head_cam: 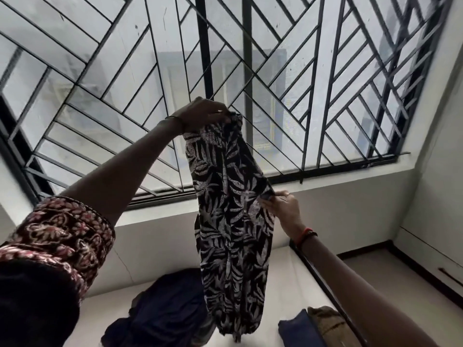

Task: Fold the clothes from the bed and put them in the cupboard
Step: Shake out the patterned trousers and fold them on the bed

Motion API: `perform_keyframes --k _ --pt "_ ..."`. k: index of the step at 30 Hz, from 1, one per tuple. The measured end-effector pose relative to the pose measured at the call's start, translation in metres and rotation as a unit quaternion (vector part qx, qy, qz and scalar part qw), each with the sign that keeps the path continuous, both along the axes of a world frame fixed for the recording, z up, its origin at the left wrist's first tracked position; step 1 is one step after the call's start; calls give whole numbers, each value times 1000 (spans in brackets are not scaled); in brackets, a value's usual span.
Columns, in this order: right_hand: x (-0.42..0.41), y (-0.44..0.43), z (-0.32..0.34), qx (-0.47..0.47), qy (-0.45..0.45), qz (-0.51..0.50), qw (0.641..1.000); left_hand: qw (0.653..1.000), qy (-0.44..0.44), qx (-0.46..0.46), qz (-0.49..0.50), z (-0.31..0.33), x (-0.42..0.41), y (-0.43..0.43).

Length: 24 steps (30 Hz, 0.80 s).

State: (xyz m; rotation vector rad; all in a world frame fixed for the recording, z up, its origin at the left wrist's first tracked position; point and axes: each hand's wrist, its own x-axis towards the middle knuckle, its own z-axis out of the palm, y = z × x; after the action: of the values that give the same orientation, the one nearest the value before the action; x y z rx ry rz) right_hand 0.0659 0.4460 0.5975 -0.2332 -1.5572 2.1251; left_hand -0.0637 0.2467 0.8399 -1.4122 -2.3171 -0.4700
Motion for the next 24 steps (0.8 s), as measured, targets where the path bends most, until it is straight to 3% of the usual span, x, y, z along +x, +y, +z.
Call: perform_keyframes --k 2,5,7,12,15,24 --pt "-3 -6 -11 -32 11 -41 999 1000 -1 15 -8 1 1 -3" --pt "-3 -18 -34 56 -46 -34 997 1000 -12 25 -11 1 1 -4" --pt "-2 -22 -45 66 -67 -29 995 999 -9 33 -5 2 0 -5" --pt "1 -29 -53 168 -111 -154 967 998 6 47 28 0 -6 -8" --pt "10 -41 -49 217 -113 -161 956 998 2 53 34 -3 -8 -4" --pt "12 -77 -67 88 -76 -62 991 999 6 43 17 -1 -2 12"
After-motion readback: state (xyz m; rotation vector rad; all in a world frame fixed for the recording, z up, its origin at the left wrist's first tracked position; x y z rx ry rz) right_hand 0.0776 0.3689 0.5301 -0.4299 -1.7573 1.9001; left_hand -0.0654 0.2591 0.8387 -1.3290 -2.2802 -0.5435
